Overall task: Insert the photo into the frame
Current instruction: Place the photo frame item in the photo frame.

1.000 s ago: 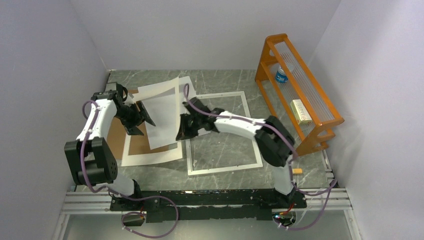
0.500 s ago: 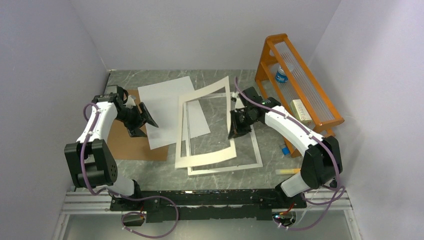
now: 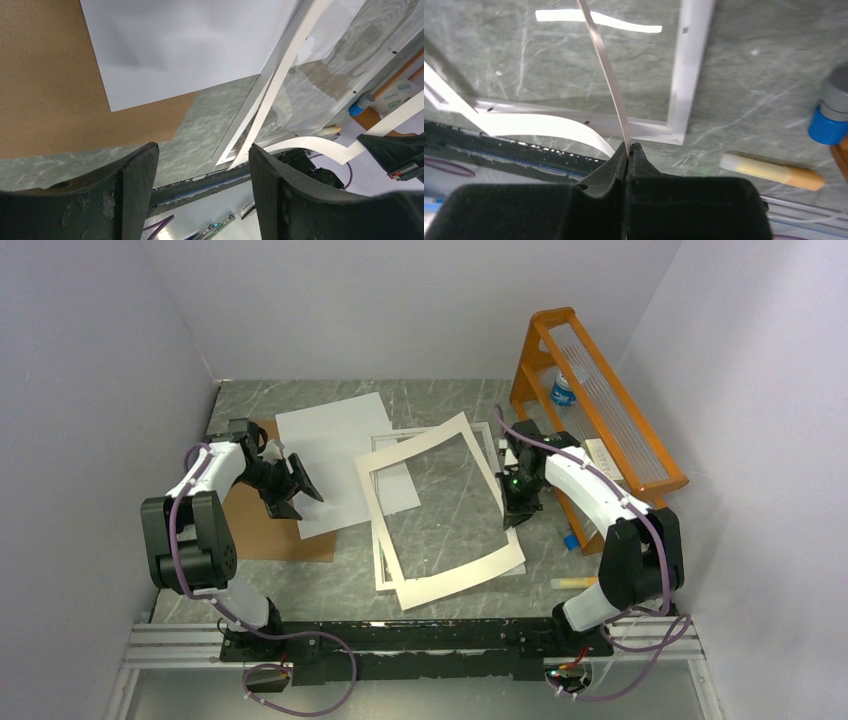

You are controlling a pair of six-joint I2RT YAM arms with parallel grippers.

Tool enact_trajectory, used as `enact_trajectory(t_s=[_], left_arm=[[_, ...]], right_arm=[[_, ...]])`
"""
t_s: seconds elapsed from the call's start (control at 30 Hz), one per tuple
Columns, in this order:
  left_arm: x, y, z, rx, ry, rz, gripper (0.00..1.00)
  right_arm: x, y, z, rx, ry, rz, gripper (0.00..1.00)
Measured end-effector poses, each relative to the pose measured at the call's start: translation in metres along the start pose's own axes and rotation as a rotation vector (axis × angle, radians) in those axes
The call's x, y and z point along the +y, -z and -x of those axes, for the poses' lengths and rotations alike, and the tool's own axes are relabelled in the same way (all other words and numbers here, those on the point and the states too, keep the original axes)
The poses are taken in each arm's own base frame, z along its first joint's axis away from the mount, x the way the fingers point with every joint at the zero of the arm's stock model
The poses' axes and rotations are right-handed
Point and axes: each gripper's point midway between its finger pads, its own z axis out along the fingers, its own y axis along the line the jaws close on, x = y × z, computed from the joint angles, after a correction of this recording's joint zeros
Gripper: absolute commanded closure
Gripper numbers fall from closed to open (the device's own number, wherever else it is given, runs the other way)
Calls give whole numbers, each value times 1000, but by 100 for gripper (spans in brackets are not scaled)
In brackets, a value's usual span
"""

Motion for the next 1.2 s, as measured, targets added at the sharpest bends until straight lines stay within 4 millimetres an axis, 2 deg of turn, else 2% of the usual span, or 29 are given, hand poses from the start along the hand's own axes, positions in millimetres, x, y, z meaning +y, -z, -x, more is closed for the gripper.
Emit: enact_trajectory(t_s=[0.17, 0.43, 0.53, 0.67, 0.87, 1.0, 1.2], left_arm=[[1, -8, 4, 11, 3, -4, 29], [-6, -32, 1, 71, -18, -25, 29], [-12, -43, -3, 101, -32, -36, 29], [-22, -53, -5, 116, -43, -63, 27], [-30, -60, 1, 100, -44, -94, 26], [-28, -65, 3, 103, -33, -91, 26], [-31, -73, -3, 127, -33, -78, 26]], right_arm=[[-21, 4, 8, -21, -53, -49, 100], [-26, -2, 12, -7, -80, -50, 100], [-19, 0, 16, -24, -76, 1, 100], [0, 7, 19, -69, -34, 117, 100], [27, 35, 20, -168, 57, 264, 100], [28, 47, 22, -232, 71, 268, 100], [12, 39, 22, -238, 2, 214, 100]])
